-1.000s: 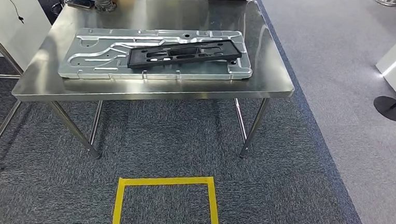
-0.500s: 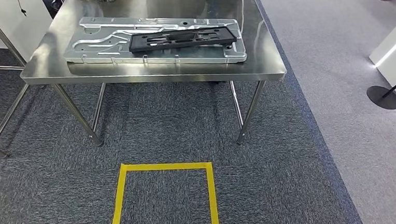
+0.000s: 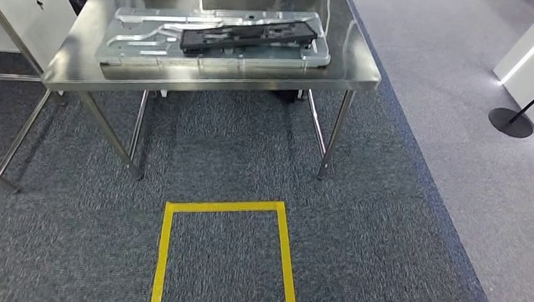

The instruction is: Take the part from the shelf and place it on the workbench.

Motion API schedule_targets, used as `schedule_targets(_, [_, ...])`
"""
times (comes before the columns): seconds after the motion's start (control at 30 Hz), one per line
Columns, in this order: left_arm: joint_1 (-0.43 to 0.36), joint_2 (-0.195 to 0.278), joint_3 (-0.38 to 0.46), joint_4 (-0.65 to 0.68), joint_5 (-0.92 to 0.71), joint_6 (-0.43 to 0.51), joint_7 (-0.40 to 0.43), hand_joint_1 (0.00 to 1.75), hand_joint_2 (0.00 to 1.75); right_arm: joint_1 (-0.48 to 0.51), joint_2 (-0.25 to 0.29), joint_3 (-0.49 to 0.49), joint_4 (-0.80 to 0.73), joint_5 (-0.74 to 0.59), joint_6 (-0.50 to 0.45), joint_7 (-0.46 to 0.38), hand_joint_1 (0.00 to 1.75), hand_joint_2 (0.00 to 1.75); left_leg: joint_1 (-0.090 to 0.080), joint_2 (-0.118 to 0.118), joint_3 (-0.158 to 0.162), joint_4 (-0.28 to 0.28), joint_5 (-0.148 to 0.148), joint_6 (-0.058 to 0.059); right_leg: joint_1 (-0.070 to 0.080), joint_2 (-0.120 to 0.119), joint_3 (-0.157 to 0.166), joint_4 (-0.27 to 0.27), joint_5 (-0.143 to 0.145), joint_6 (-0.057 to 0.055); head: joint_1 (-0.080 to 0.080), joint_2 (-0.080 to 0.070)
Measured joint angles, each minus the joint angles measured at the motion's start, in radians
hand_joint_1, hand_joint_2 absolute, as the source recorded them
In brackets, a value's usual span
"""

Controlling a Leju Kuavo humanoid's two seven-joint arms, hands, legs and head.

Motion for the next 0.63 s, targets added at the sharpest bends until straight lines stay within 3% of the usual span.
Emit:
schedule_targets(0.07, [0.003, -0.001, 0.0, 0.0, 0.0, 0.007, 0.005, 0.0, 0.0, 0.001, -0.004, -0.003, 0.0, -0.005, 0.017, -0.005, 0.0, 0.0, 0.001, 0.003, -0.009, -0.002, 0.012, 0.015, -0.005, 0.001, -0.008, 0.016, -0.01, 0.012, 0.0, 0.0])
schedule_targets(0.1, [0.003, -0.002, 0.001, 0.0, 0.0, 0.011, 0.009, 0.0, 0.0, 0.002, -0.005, -0.004, 0.0, -0.007, 0.025, -0.006, 0.0, 0.0, 0.002, 0.005, -0.015, -0.003, 0.02, 0.022, -0.007, 0.003, -0.022, 0.048, -0.035, 0.017, 0.0, 0.0])
schedule_targets(0.2, [0.004, -0.002, 0.002, 0.0, -0.001, 0.017, 0.018, 0.0, 0.0, 0.004, -0.007, -0.008, 0.001, -0.015, 0.05, 0.005, 0.0, 0.0, -0.001, 0.007, -0.039, -0.002, 0.039, 0.03, -0.01, 0.005, -0.094, 0.242, -0.151, 0.027, 0.0, 0.0])
schedule_targets(0.23, [0.005, -0.002, 0.002, 0.0, -0.002, 0.017, 0.022, 0.0, 0.0, 0.004, -0.008, -0.011, 0.002, -0.018, 0.059, 0.016, 0.0, 0.0, -0.002, 0.007, -0.046, -0.001, 0.044, 0.031, -0.011, 0.005, -0.105, 0.286, -0.168, 0.029, 0.0, 0.0])
schedule_targets(0.27, [0.005, -0.002, 0.002, 0.0, -0.004, 0.018, 0.025, 0.0, 0.0, 0.005, -0.009, -0.014, 0.002, -0.021, 0.065, 0.028, 0.0, 0.44, -0.004, 0.006, -0.051, 0.0, 0.048, 0.03, -0.011, 0.005, -0.095, 0.291, -0.166, 0.028, 0.0, 0.0])
schedule_targets(0.3, [0.006, -0.003, 0.002, 0.0, -0.005, 0.018, 0.028, 0.0, 0.0, 0.005, -0.01, -0.016, 0.002, -0.023, 0.071, 0.039, 0.0, 0.87, -0.005, 0.006, -0.054, 0.001, 0.05, 0.03, -0.01, 0.005, -0.065, 0.254, -0.147, 0.025, 0.0, 0.0])
schedule_targets(0.37, [0.005, -0.005, 0.002, 0.0, -0.007, 0.018, 0.034, 0.0, 0.0, 0.005, -0.013, -0.019, 0.001, -0.024, 0.079, 0.053, 0.0, 1.75, -0.007, 0.006, -0.054, 0.003, 0.053, 0.028, -0.006, 0.005, 0.03, 0.104, -0.096, 0.011, 0.0, 0.0])
schedule_targets(0.43, [0.003, -0.009, 0.002, 0.0, -0.004, 0.019, 0.039, 0.0, 0.0, 0.003, -0.018, -0.02, 0.001, -0.02, 0.085, 0.058, 0.0, 1.75, -0.01, 0.007, -0.057, 0.007, 0.054, 0.021, 0.0, 0.004, 0.088, -0.002, -0.074, -0.002, 0.0, 0.0])
schedule_targets(0.57, [0.002, -0.013, 0.003, 0.0, 0.005, 0.023, 0.047, 0.0, 1.75, 0.006, -0.024, -0.02, 0.001, 0.004, 0.087, 0.077, 0.0, 1.75, -0.013, 0.008, -0.065, 0.013, 0.054, 0.015, 0.002, 0.004, 0.091, -0.023, -0.072, -0.004, 0.0, 0.0])
schedule_targets(0.6, [0.002, -0.014, 0.004, 0.0, 0.007, 0.023, 0.048, 0.0, 1.75, 0.006, -0.025, -0.019, 0.001, 0.011, 0.084, 0.086, 0.0, 1.31, -0.013, 0.008, -0.066, 0.012, 0.054, 0.014, 0.002, 0.004, 0.09, -0.023, -0.072, -0.004, 0.0, 0.0])
schedule_targets(0.63, [0.002, -0.014, 0.004, 0.0, 0.008, 0.024, 0.048, 0.0, 1.75, 0.006, -0.026, -0.019, 0.001, 0.015, 0.083, 0.091, 0.0, 1.16, -0.012, 0.008, -0.066, 0.012, 0.054, 0.012, 0.003, 0.004, 0.09, -0.022, -0.072, -0.005, 0.0, 0.0])
